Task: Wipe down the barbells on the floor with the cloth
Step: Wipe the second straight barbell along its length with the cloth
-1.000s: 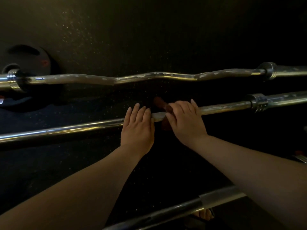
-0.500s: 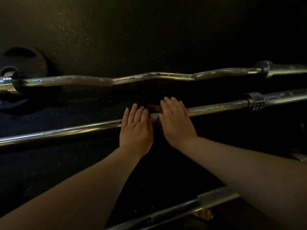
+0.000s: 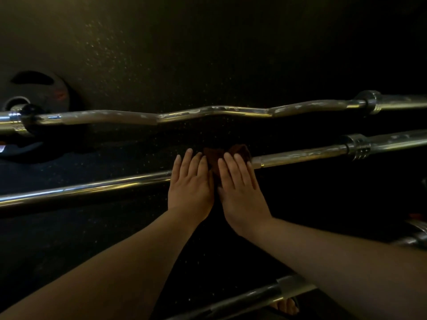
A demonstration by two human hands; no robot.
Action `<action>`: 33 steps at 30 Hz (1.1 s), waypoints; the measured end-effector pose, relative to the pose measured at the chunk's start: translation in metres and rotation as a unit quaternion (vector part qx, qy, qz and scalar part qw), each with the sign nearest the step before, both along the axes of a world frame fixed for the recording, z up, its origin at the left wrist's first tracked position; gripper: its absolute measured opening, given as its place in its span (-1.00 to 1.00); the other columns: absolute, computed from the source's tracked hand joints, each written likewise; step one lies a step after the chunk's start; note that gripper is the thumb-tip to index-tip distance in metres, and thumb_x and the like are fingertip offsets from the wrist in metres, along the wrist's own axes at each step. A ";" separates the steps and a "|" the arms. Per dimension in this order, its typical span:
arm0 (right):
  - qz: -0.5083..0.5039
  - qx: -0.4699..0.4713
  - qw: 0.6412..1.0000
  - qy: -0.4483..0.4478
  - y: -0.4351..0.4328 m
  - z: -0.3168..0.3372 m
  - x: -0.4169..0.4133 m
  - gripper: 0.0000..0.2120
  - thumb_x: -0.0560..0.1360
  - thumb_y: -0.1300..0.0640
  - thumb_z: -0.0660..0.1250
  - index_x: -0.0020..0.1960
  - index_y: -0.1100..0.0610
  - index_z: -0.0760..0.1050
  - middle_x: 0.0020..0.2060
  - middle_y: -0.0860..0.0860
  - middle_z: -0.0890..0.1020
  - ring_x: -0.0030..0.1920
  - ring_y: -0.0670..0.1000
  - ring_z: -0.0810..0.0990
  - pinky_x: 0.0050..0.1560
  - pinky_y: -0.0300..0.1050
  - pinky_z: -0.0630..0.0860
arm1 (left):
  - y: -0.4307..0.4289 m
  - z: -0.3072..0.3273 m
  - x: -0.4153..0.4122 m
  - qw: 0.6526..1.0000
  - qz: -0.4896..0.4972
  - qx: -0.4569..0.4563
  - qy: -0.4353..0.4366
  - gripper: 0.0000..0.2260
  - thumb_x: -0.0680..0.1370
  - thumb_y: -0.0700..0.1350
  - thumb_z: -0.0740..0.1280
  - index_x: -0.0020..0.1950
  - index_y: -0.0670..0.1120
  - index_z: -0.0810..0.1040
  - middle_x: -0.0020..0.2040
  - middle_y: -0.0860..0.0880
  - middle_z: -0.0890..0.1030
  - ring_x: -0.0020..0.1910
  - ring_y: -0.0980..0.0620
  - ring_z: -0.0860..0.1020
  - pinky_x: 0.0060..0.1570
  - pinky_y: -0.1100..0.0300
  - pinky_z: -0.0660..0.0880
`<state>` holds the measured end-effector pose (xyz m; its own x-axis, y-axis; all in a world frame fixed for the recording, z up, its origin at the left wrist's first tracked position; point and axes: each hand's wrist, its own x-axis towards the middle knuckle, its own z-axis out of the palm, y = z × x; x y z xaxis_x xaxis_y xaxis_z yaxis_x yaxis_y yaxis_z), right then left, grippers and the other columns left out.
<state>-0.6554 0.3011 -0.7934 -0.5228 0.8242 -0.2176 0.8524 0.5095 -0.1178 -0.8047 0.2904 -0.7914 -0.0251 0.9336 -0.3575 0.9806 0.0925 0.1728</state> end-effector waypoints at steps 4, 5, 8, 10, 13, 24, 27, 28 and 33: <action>-0.007 -0.008 1.000 0.026 0.035 0.001 -0.007 -0.46 0.68 -0.07 -0.10 0.53 0.17 0.30 0.47 0.11 0.41 0.53 0.14 0.29 0.60 0.17 0.09 | 0.001 0.000 -0.001 1.000 0.015 0.009 -0.014 -0.41 0.64 0.12 -0.22 0.64 -0.08 -0.06 0.66 -0.03 -0.05 0.58 0.01 -0.33 0.54 -0.04 -0.38; -0.022 -0.012 0.999 0.034 0.049 0.002 -0.012 -0.48 0.68 -0.07 -0.10 0.48 0.14 0.36 0.41 0.07 0.47 0.48 0.10 0.35 0.59 0.13 0.11 | 0.000 -0.001 -0.001 1.000 0.017 0.012 -0.022 -0.41 0.64 0.12 -0.23 0.64 -0.08 -0.04 0.66 -0.03 -0.04 0.58 0.03 -0.32 0.53 -0.02 -0.40; -0.067 -0.004 0.996 0.058 0.058 0.001 -0.017 -0.50 0.68 -0.08 -0.11 0.40 0.11 0.42 0.34 0.05 0.52 0.42 0.08 0.40 0.56 0.09 0.18 | -0.001 0.000 -0.005 0.999 0.001 0.007 -0.037 -0.41 0.64 0.13 -0.25 0.64 -0.07 -0.04 0.67 -0.03 -0.04 0.59 0.03 -0.30 0.53 0.00 -0.38; -0.051 0.019 0.998 0.042 0.035 -0.003 -0.010 -0.47 0.68 -0.08 -0.11 0.48 0.16 0.35 0.44 0.12 0.44 0.52 0.14 0.30 0.59 0.16 0.12 | -0.003 0.002 -0.010 1.000 -0.008 0.001 -0.027 -0.36 0.60 0.14 -0.34 0.64 -0.07 -0.10 0.67 -0.04 -0.10 0.59 0.01 -0.32 0.55 -0.01 -0.36; 0.005 0.032 0.999 0.002 0.003 -0.009 0.003 -0.39 0.67 -0.08 -0.07 0.62 0.23 0.11 0.59 0.19 0.20 0.62 0.22 0.07 0.60 0.25 0.04 | -0.014 0.003 -0.019 0.999 0.036 0.014 0.003 -0.30 0.53 0.14 -0.46 0.64 -0.06 -0.12 0.66 -0.03 -0.12 0.58 0.00 -0.34 0.54 -0.04 -0.38; -0.044 0.015 0.998 0.043 0.013 -0.003 -0.034 -0.46 0.66 -0.03 -0.08 0.49 0.26 0.33 0.44 0.20 0.41 0.50 0.22 0.31 0.58 0.24 0.12 | -0.028 -0.006 -0.029 0.995 0.101 0.009 -0.019 -0.46 0.58 0.13 -0.43 0.52 -0.03 -0.36 0.60 -0.01 -0.35 0.53 0.05 -0.44 0.51 0.03 -0.43; 0.005 0.020 1.000 0.014 -0.007 -0.011 -0.031 -0.37 0.67 -0.08 -0.08 0.59 0.31 0.11 0.58 0.23 0.20 0.60 0.25 0.11 0.56 0.30 0.02 | -0.026 -0.005 -0.030 0.995 0.097 0.002 -0.017 -0.48 0.65 0.08 -0.29 0.56 -0.05 -0.33 0.63 -0.03 -0.29 0.55 0.04 -0.41 0.53 0.00 -0.40; 0.011 0.019 1.000 0.018 -0.001 -0.010 -0.034 -0.37 0.67 -0.09 -0.08 0.58 0.30 0.13 0.57 0.22 0.23 0.60 0.24 0.13 0.56 0.29 0.02 | -0.026 -0.004 -0.033 0.996 0.088 -0.001 -0.014 -0.47 0.64 0.08 -0.28 0.57 -0.05 -0.33 0.63 -0.03 -0.29 0.55 0.04 -0.41 0.53 0.00 -0.39; 0.009 -0.020 0.999 0.045 0.052 0.004 -0.058 -0.58 0.70 -0.06 -0.04 0.36 0.09 0.46 0.30 0.03 0.56 0.34 0.05 0.48 0.52 0.06 0.23 | -0.029 -0.004 -0.043 0.998 0.047 -0.008 -0.028 -0.47 0.63 0.12 -0.27 0.53 -0.02 -0.38 0.63 -0.02 -0.29 0.55 0.05 -0.41 0.53 0.01 -0.39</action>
